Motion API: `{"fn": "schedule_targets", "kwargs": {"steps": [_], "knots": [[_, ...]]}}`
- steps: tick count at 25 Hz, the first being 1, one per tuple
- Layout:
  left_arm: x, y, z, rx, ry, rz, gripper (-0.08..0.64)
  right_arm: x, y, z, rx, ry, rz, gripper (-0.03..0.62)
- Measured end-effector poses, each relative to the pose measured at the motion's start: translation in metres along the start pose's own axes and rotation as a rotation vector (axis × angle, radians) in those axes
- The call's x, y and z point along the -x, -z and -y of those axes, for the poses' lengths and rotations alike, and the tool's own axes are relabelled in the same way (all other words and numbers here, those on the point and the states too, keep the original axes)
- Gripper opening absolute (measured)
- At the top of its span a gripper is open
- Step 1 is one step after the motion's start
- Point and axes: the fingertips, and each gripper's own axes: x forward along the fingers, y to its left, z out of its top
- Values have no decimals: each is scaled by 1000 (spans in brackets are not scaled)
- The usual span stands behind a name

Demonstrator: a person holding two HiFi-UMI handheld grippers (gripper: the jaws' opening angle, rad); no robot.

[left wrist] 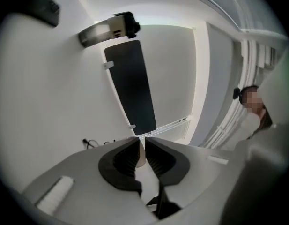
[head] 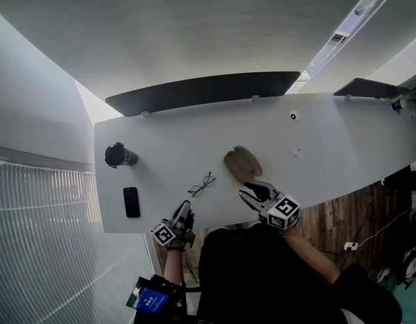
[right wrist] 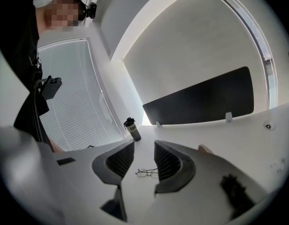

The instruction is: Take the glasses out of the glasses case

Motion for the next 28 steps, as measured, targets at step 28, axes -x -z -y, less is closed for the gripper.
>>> {"fn": "schedule_targets", "kwargs": {"steps": [28], "knots": [[-123, 93, 167, -1071, -45, -184, 6, 106, 0, 52, 203, 148, 82, 6]]}}
